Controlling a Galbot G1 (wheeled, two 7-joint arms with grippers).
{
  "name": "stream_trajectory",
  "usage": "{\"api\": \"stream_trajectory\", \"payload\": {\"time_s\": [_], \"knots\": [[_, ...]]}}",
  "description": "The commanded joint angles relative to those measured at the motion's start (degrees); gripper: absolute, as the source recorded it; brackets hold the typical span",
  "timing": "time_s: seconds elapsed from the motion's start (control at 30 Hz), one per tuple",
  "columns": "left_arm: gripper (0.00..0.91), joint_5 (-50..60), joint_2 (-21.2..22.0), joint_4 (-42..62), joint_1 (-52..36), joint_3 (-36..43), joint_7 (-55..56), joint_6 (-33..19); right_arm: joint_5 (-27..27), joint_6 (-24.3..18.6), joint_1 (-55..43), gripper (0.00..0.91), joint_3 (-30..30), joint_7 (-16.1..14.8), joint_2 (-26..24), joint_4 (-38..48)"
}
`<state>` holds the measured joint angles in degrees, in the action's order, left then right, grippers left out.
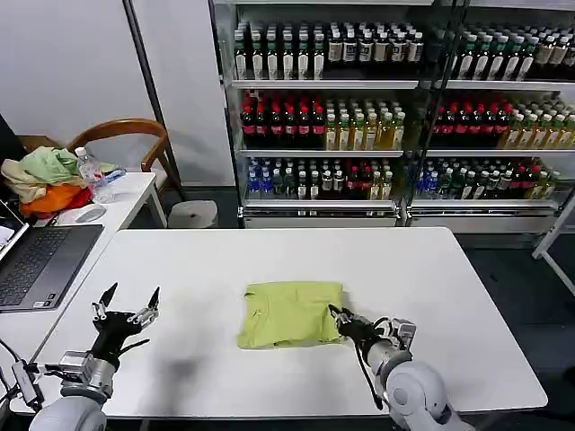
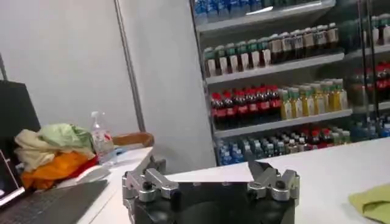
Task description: Fold and organize the clothes.
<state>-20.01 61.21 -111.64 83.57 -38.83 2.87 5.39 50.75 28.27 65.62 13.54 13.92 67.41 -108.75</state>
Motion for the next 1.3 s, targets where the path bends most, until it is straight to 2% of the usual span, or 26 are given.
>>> {"api": "stream_trajectory", "payload": {"time_s": [0.03,0.2,0.3,0.4,0.43,0.5,0.6,0.7,0.83,0.93,1.0,1.3], "knots": [[0.907,-0.1,-0.1,0.0,0.1,-0.2,0.1,-0.1,-3.3,2.2,0.6,0.907,2.4,-2.0,-1.7,-2.7],[0.907,-0.1,0.1,0.0,-0.1,-0.3,0.0,-0.5,-4.7,3.2,1.9,0.907,3.2,-1.7,-2.8,-6.5],[0.907,-0.1,0.1,0.0,0.0,-0.4,0.0,-0.7,-9.5,2.6,2.5,0.907,4.3,-2.3,-3.4,-8.2],[0.907,-0.1,0.0,-0.1,-0.1,-0.5,0.0,-1.0,-14.4,0.9,2.3,0.907,5.3,-4.8,-3.6,-8.9],[0.907,-0.1,0.0,-0.1,-0.2,-0.5,0.0,-1.1,-19.6,-1.1,2.0,0.907,5.5,-5.9,-3.7,-8.6],[0.907,0.0,0.1,-0.2,-0.5,-0.5,-0.1,-1.6,-25.9,-4.6,1.2,0.907,5.8,-6.3,-3.8,-7.4],[0.907,0.2,0.3,-0.4,-0.9,-0.2,-0.3,-2.6,-29.9,-8.2,-0.1,0.907,6.1,-5.2,-3.4,-6.3],[0.907,0.5,0.3,-0.5,-1.1,0.4,-1.2,-4.0,-36.7,-10.4,-1.3,0.907,7.3,-5.6,-3.0,-4.6],[0.907,1.2,0.4,-0.4,-1.7,1.1,-1.9,-5.0,-37.6,-12.7,-1.4,0.907,8.3,-5.7,-3.0,-3.5],[0.907,2.5,0.7,-0.1,-2.8,2.2,-2.0,-5.0,-41.0,-13.9,-1.0,0.907,10.1,-6.2,-2.9,-1.8],[0.907,3.4,0.7,0.2,-3.8,3.3,-2.1,-5.0,-40.1,-16.5,-0.7,0.907,11.6,-6.6,-3.0,-0.4],[0.907,4.7,0.5,1.6,-9.3,8.9,-2.5,-5.1,-38.1,-21.0,2.1,0.907,16.8,-8.3,-3.0,2.1]]}}
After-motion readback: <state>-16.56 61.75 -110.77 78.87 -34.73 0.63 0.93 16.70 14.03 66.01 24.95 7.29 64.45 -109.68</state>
